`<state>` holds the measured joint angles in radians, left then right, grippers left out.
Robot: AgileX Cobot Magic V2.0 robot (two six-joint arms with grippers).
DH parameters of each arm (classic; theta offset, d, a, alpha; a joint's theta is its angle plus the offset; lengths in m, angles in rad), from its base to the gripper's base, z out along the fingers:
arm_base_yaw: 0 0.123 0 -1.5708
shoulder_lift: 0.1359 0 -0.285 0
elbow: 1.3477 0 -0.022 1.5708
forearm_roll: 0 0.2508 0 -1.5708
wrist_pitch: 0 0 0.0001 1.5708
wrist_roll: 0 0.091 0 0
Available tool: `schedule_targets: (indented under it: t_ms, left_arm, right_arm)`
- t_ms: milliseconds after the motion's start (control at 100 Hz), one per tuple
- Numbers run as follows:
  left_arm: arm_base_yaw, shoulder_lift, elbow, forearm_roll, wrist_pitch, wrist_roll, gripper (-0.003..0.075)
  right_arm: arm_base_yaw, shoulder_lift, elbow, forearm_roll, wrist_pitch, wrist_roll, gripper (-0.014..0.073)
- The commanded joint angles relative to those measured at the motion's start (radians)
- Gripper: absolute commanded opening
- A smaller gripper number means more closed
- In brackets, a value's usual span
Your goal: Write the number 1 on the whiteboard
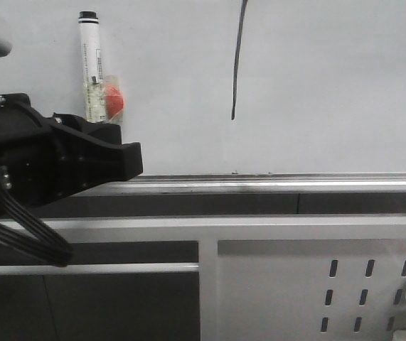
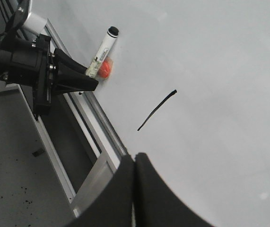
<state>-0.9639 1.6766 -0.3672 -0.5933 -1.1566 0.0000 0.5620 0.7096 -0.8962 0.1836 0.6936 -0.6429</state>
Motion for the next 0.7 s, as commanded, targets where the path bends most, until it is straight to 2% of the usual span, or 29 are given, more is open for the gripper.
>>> schedule_targets:
  t_ms: [0,160,230,300,420,490,690]
  left_arm:
    - [0.008,-0.023,-0.022,-0.053,-0.205,-0.011,-0.0020]
    - [0.008,-0.023,-0.022,-0.053,-0.205,-0.009,-0.0015]
    - [0.013,-0.023,-0.022,-0.042,-0.205,-0.009,0.0022]
    - [0.026,-0.023,-0.022,-0.015,-0.205,-0.009,0.0108]
    - [0.038,-0.023,-0.022,0.000,-0.205,-0.009,0.0299]
    - [0.038,-0.023,-0.022,-0.002,-0.205,-0.009,0.0365]
    - [0.038,-0.023,-0.018,0.023,-0.205,-0.009,0.0379]
  right_arm:
    - [-0.005,0.007,-0.024,0.002,-0.064,0.003,-0.0069]
    - [-0.005,0.007,-0.024,0.002,-0.064,0.003,-0.0069]
    - [-0.005,0.007,-0.024,0.002,-0.064,0.003,-0.0070]
    - [-0.005,0.007,-0.024,0.002,-0.064,0.003,-0.0069]
    - [-0.005,0.007,-0.024,0.002,-0.059,0.003,-0.0069]
    - [-0.005,0.007,-0.024,0.002,-0.059,0.003,-0.0070]
    - [-0.005,0.007,-0.024,0.002,-0.059,0.003,-0.0069]
